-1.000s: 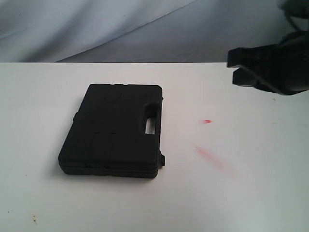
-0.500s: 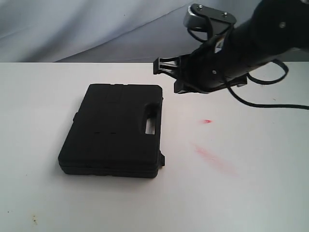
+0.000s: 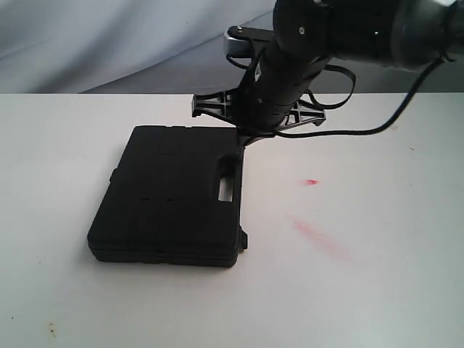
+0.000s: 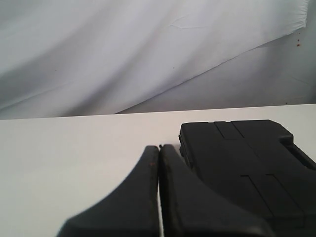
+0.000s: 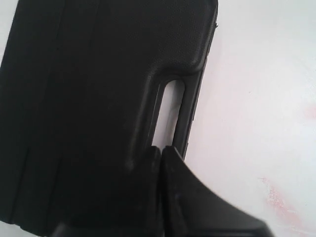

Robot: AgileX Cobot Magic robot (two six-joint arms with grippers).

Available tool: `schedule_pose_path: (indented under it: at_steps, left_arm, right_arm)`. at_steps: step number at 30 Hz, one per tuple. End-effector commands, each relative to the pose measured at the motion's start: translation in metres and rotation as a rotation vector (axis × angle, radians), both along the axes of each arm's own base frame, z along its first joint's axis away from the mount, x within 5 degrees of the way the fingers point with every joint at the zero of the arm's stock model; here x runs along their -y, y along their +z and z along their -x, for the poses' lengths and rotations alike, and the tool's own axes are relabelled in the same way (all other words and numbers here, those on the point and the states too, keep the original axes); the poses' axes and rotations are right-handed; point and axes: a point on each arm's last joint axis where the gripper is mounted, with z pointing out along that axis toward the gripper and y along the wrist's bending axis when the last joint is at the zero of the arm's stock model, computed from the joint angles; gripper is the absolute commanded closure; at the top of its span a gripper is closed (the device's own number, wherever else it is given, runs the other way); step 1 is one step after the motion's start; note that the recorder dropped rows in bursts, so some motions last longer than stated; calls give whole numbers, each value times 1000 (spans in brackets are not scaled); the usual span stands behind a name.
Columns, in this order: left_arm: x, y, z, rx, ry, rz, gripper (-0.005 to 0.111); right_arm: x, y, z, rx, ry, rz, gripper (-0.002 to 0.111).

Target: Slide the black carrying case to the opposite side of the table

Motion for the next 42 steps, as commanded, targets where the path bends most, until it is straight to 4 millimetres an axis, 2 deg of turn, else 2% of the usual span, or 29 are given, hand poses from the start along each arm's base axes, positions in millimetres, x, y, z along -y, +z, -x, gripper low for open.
schedule_pose_path:
  at_steps: [1,9,17,21,29,38,42]
  left_arm:
    - [0,0,0,9,3,7,107]
    - [0,0,0,9,3,7,107]
    - [0,0,0,9,3,7,107]
    - [0,0,0,9,3,7,107]
    - [0,0,0,9,3,7,107]
    - [0,0,0,9,3,7,107]
    - [0,0,0,9,3,7,107]
  right_arm:
    - [-8,-4,-11,-22,-27,29,108]
    - [-22,-31,-24,-103,-65,75,108]
    - [-29,-59,-25,-176,-40,89,108]
    - [-33,-64,-24,-196,-8,65,107]
    - [-31,-70,-26,-183,-24,95,77]
    - [-29,-68,-35,-99,-37,111,76]
    - [-30,-78,-37,-106,-37,120,76]
